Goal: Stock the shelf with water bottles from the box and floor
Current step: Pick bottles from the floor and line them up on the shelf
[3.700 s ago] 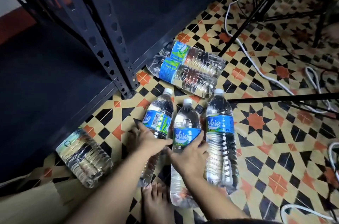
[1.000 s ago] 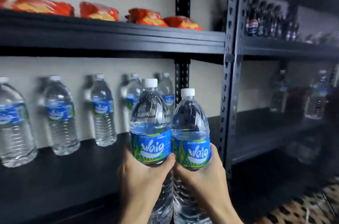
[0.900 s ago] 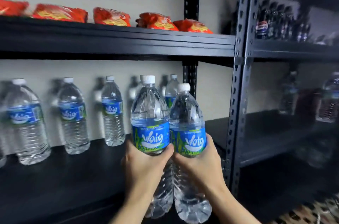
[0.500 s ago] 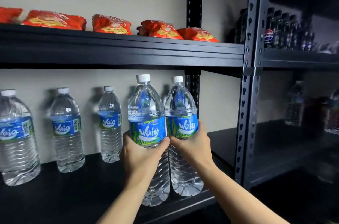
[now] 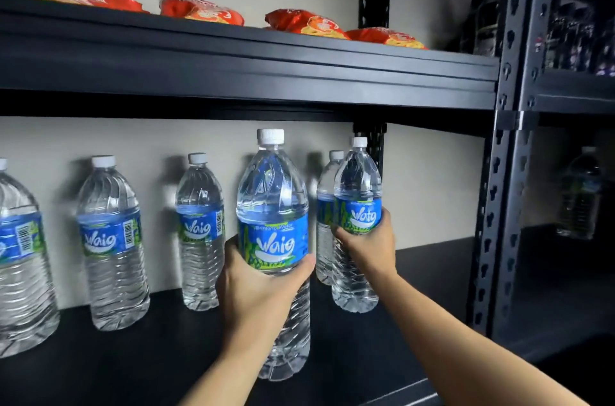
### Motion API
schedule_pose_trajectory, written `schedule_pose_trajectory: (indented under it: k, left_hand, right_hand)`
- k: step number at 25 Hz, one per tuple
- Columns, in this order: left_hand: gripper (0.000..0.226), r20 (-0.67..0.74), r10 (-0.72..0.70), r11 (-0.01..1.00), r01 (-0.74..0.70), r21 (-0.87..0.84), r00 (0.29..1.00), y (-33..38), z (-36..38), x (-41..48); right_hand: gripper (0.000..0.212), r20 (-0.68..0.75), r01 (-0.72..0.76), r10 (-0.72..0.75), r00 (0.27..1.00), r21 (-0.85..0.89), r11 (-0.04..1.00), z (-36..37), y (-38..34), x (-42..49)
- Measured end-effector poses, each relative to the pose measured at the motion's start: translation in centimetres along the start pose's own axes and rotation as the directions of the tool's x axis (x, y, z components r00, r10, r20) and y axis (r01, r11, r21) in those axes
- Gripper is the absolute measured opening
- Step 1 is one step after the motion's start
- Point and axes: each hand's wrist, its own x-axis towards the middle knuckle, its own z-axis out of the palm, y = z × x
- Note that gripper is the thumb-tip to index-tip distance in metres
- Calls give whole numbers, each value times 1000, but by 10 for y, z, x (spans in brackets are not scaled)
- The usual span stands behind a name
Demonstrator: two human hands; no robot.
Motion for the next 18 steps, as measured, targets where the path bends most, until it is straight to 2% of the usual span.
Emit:
schedule_pose_trajectory:
  k: [5,11,15,18]
  left_hand:
    - [68,-1,27,1000,-27,14,1000,-7,6,5]
    - [70,10,14,999,-14,31,1000,-12,11,5]
    - [69,19,-7,999,6,33,1000,-14,14,4]
    - [68,36,-14,1000,13,23,999,-18,19,4]
  right_hand:
    - [67,-17,-25,25,1000,7,1000,6,34,1]
    - [76,79,-11,9,997,22,1000,2,48,-2]
    - [81,157,-117,149,976,-197,973,-6,76,-22]
    - [77,141,-164,197,970,-220,962,-4,86,-20]
